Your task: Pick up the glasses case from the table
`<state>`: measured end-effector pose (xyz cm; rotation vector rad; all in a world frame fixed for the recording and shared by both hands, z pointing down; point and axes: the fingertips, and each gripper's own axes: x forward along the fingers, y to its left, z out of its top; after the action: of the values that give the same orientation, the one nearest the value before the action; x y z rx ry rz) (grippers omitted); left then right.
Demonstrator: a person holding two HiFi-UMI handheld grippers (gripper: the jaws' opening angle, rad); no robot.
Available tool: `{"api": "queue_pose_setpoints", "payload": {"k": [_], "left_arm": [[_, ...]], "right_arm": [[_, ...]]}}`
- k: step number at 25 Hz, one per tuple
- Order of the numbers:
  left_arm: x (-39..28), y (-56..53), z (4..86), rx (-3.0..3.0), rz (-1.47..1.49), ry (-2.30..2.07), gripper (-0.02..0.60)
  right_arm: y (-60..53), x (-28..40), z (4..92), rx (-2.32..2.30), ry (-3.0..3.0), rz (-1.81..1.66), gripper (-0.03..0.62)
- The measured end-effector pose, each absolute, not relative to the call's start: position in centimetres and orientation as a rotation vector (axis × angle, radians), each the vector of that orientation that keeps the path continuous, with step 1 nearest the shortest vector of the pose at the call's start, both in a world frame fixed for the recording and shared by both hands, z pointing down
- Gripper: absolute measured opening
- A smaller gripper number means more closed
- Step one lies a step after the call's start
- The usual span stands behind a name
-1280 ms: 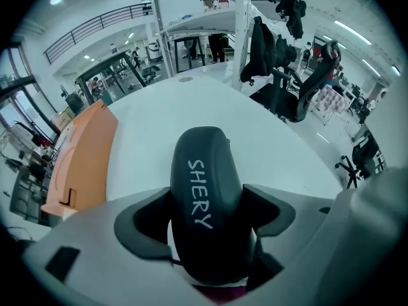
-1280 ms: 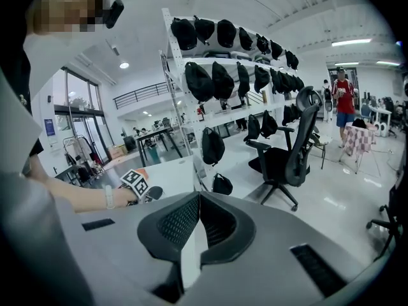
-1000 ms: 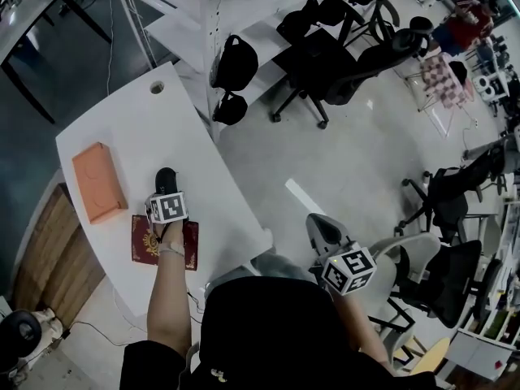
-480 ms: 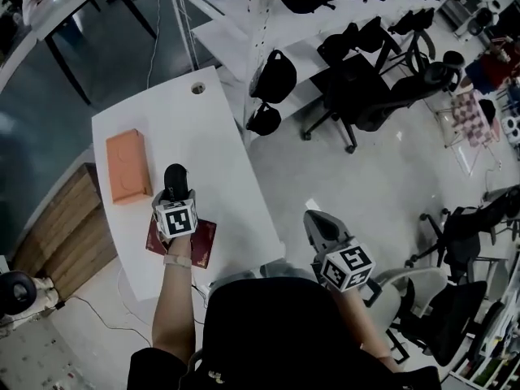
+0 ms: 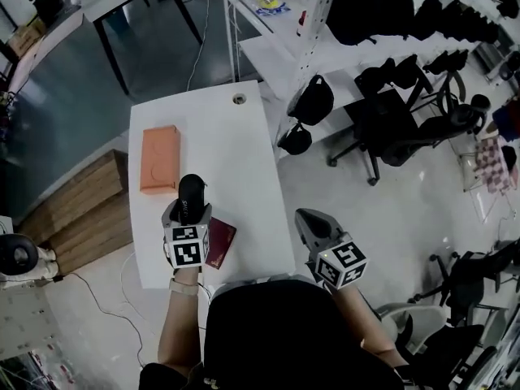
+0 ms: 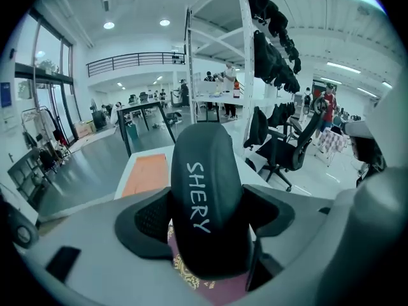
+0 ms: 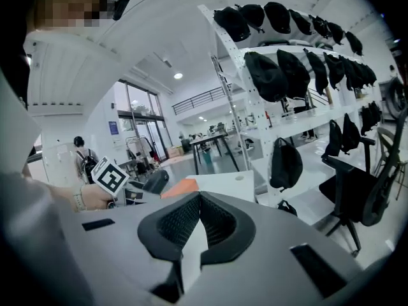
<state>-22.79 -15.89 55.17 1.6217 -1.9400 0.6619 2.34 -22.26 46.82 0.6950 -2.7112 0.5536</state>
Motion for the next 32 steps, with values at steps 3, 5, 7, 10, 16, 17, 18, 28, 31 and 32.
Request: {"api": "queue_pose_setpoints", "payload": {"k": [3,5,7,10,16,17,18,28,31,32], "left_arm": [[-22.7,-14.4,52.9,1.643,0.635,-1.989,0.357],[-22.5,-13.5,51.5,1.652,0.605,-2.012,0.357],[-22.4,-12.6,50.3,1.662,0.568,-2.035,0.357],[-22.0,-11.2,48.9,1.682,0.527,-2.055,0.357],[-20.8,-9.4,47.6,1.731,0.465,-2.071,0.357],[-20.7,-9.2,47.4,1.74,0.456,-2.073,0.357],[-20.6,-9.0,47.3,1.747,0.451,-2.072,0.357],[-19.9,-8.6,47.1,1.761,0.437,-2.059,0.357],[-20.0,-8.6,47.2,1.761,0.435,-2.064,0.357],[-20.1,-8.6,47.3,1.759,0.431,-2.065,0.357]], "right_arm": [[-22.0,0.1,45.9,0.604,-2.746,0.523,0.029],[-21.8,-1.2,45.2,0.545,-2.766,0.502,0.029],[-21.4,-2.4,44.6,0.49,-2.781,0.477,0.029],[-20.8,-3.9,43.9,0.419,-2.796,0.424,0.029],[-19.5,-6.0,42.5,0.321,-2.827,0.354,0.029],[-19.4,-6.1,42.3,0.314,-2.83,0.345,0.029],[-19.3,-6.2,42.1,0.308,-2.832,0.336,0.029],[-18.6,-5.5,41.4,0.302,-2.833,0.306,0.029],[-18.5,-5.2,41.7,0.323,-2.815,0.269,0.029],[-18.5,-5.1,41.8,0.331,-2.81,0.254,0.029]]}}
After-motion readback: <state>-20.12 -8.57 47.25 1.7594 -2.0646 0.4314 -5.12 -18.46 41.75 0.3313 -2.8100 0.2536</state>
